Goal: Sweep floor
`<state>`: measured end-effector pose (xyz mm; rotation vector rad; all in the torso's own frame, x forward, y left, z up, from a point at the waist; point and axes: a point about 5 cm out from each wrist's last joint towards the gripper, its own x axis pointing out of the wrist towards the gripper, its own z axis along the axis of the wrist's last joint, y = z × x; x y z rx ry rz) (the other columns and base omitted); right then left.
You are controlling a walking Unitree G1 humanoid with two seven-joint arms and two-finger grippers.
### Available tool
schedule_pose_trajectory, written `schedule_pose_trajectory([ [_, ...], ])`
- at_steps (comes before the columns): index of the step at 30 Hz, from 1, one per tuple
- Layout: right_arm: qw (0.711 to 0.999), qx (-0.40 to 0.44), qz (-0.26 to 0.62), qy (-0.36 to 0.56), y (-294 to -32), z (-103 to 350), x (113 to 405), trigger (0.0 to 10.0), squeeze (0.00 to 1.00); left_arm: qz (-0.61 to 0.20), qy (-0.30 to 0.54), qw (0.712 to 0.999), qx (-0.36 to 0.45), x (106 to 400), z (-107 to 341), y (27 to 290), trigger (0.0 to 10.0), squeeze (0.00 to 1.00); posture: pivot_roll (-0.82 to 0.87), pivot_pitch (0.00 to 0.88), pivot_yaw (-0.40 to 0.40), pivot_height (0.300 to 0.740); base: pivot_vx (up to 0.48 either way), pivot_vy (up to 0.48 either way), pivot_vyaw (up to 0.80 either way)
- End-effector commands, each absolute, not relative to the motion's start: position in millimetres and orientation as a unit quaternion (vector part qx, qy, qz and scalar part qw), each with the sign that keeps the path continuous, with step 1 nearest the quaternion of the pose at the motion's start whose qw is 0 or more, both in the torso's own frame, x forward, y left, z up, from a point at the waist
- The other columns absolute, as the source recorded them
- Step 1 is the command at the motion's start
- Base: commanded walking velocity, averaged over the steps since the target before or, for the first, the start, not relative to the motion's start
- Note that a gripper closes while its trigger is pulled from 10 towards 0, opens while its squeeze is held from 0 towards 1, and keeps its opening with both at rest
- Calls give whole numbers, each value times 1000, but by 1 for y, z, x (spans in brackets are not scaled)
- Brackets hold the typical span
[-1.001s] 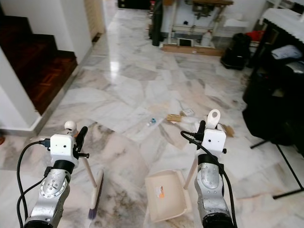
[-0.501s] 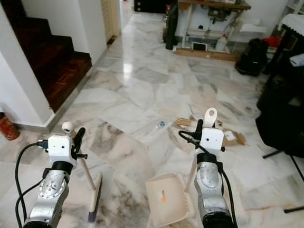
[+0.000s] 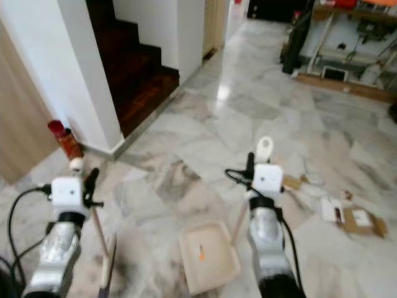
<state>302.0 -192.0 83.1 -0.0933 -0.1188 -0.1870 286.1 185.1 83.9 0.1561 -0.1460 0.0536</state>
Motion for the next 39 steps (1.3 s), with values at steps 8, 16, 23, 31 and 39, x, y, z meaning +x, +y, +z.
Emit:
schedule_pose_trajectory([
  [8, 992, -45, -69, -92, -180, 99, 312, 10000, 0, 35, -95, 992, 79, 288, 93, 191, 10000, 0, 104, 0, -52, 740, 392, 0, 0],
  [16, 993, -42, -58, -93, -177, 100, 314, 10000, 0, 34, -95, 992, 79, 288, 93, 190, 10000, 0, 104, 0, -54, 740, 393, 0, 0],
  [23, 993, -36, -51, -100, -174, 102, 315, 10000, 0, 33, -97, 992, 80, 289, 94, 189, 10000, 0, 105, 0, -55, 740, 394, 0, 0],
  [31, 993, -36, -48, -104, -172, 105, 316, 10000, 0, 35, -97, 991, 80, 289, 94, 190, 10000, 0, 106, 0, -56, 740, 394, 0, 0],
  [39, 993, -31, -46, -105, -171, 105, 316, 10000, 0, 41, -98, 991, 81, 289, 94, 191, 10000, 0, 108, 0, -56, 740, 393, 0, 0],
])
